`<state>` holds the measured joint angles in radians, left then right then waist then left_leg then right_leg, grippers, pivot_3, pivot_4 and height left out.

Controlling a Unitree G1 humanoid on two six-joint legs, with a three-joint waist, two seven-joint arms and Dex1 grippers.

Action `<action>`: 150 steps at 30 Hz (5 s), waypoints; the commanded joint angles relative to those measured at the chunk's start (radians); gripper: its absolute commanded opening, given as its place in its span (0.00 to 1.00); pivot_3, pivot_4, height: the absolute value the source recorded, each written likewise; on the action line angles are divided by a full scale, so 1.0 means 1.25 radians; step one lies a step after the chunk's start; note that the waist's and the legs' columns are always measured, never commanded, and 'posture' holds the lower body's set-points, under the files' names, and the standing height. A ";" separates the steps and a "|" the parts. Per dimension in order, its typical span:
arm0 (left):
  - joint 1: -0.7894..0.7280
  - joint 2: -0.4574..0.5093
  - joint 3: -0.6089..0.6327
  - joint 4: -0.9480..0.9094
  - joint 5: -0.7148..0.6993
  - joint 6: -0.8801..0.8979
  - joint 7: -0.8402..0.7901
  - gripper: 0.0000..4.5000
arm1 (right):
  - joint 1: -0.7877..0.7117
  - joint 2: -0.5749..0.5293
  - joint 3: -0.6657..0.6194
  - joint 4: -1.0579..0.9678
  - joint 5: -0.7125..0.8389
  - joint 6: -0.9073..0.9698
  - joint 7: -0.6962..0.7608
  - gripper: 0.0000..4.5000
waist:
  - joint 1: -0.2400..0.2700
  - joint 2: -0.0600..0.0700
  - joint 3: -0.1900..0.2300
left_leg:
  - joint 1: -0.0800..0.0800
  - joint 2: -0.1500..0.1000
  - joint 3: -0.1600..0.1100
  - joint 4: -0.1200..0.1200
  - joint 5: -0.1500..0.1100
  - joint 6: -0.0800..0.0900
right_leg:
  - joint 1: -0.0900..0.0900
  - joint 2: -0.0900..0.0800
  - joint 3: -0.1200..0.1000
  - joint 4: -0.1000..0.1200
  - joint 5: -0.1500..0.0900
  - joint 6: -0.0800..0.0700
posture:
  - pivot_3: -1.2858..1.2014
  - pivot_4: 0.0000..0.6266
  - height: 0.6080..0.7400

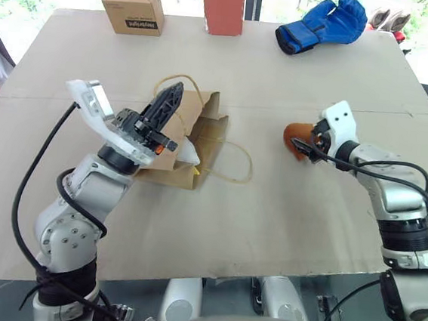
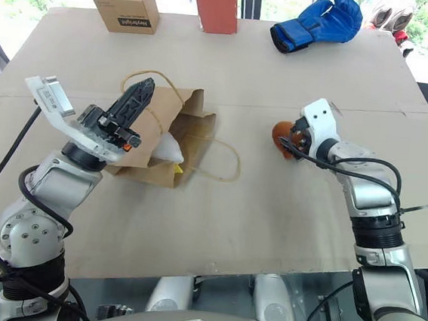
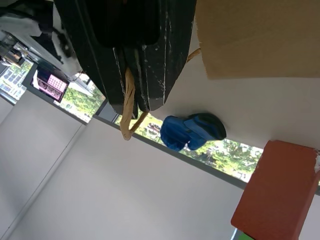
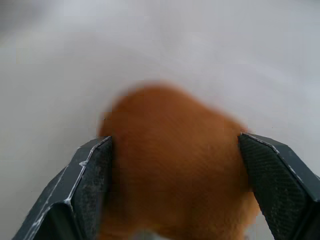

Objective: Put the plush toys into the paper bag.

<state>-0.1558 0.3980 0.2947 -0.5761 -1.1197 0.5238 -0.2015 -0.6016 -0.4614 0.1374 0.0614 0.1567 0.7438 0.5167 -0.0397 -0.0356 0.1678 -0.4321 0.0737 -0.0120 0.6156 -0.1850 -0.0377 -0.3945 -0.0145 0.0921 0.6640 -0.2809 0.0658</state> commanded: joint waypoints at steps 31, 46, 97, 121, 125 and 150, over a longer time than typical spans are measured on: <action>-0.039 0.015 -0.014 -0.017 -0.064 0.031 -0.033 0.00 | -0.285 0.496 0.145 0.504 -0.039 -0.610 0.147 0.01 | 0.003 0.000 0.000 | 0.000 0.000 -0.002 0.001 0.000 -0.001 | 0.000 0.000 -0.003 0.002 0.000 0.000 | 0.52 0.24 1.00; -0.007 0.028 0.032 -0.015 -0.166 0.030 -0.010 0.00 | -0.116 0.416 0.054 0.212 0.070 -0.307 0.185 0.01 | 0.003 0.000 0.000 | 0.000 0.000 -0.004 0.001 0.001 -0.001 | 0.000 0.000 -0.005 0.004 0.000 0.000 | 0.52 0.24 1.00; -0.118 0.090 0.095 0.099 -0.237 0.045 -0.088 0.00 | 0.194 0.198 -0.297 -0.434 0.401 0.519 0.060 0.85 | 0.004 0.000 0.000 | 0.000 0.000 -0.006 0.002 0.002 -0.003 | 0.000 0.000 -0.005 0.005 0.000 0.000 | 0.52 0.24 1.00; 0.025 0.101 0.151 -0.045 -0.303 0.026 -0.024 0.00 | -0.028 0.382 -0.246 -0.027 0.397 0.263 -0.030 0.01 | 0.002 0.001 0.001 | -0.001 0.000 -0.009 0.000 0.002 -0.003 | 0.000 0.001 -0.006 0.004 0.000 0.000 | 0.52 0.24 1.00; 0.057 0.116 0.183 -0.052 -0.322 0.023 -0.028 0.00 | 0.066 0.283 -0.252 -0.170 0.436 0.330 -0.015 0.23 | 0.008 0.001 0.001 | -0.002 -0.001 -0.010 0.000 0.002 -0.003 | 0.000 0.001 -0.007 0.002 0.000 -0.001 | 0.52 0.24 1.00; 0.096 0.176 0.231 -0.037 -0.356 0.013 -0.048 0.00 | -0.012 0.430 -0.339 -0.168 0.712 0.339 -0.045 0.01 | -0.001 0.003 0.002 | -0.001 0.000 -0.013 -0.001 0.002 -0.003 | 0.000 0.004 -0.006 0.000 0.001 -0.002 | 0.52 0.24 1.00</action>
<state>-0.0198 0.5960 0.5489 -0.6136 -1.5358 0.5617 -0.2434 -0.5776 0.0641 -0.2467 -0.0751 0.9376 1.1781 0.4499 -0.0409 -0.0319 0.1700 -0.4332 0.0739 -0.0281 0.6147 -0.1829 -0.0411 -0.3948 -0.0092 0.0850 0.6644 -0.2795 0.0631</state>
